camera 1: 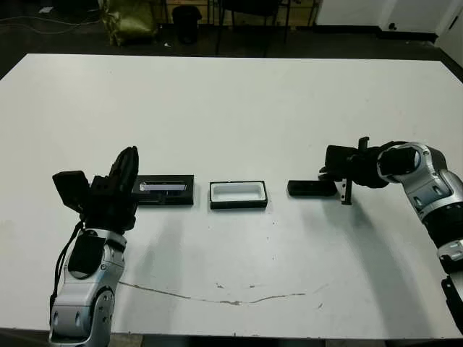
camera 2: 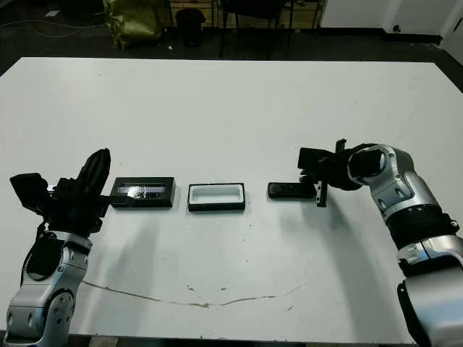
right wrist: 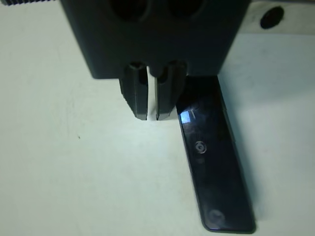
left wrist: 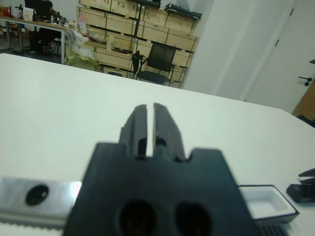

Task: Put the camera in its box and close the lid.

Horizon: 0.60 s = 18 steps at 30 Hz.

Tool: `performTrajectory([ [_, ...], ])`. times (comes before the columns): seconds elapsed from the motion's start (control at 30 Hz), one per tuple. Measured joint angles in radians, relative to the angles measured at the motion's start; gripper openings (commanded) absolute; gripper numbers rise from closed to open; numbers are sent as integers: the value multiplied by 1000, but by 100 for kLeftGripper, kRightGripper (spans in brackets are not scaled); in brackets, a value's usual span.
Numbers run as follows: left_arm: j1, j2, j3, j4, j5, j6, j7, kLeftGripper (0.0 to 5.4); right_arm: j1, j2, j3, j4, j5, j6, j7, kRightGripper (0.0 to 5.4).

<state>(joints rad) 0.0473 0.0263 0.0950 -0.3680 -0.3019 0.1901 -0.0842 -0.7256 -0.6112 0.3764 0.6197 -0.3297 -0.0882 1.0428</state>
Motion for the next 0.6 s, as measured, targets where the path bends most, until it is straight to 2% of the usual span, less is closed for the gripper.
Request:
performTrajectory([
  [0.33,0,0,1,1,0,-6,-4,4,29,-24,-5,-52,29,4,41,0],
  [0.6,1,0,0,4,0,-7,-4,4,47,-45,-3,-147,36,137,100,0],
])
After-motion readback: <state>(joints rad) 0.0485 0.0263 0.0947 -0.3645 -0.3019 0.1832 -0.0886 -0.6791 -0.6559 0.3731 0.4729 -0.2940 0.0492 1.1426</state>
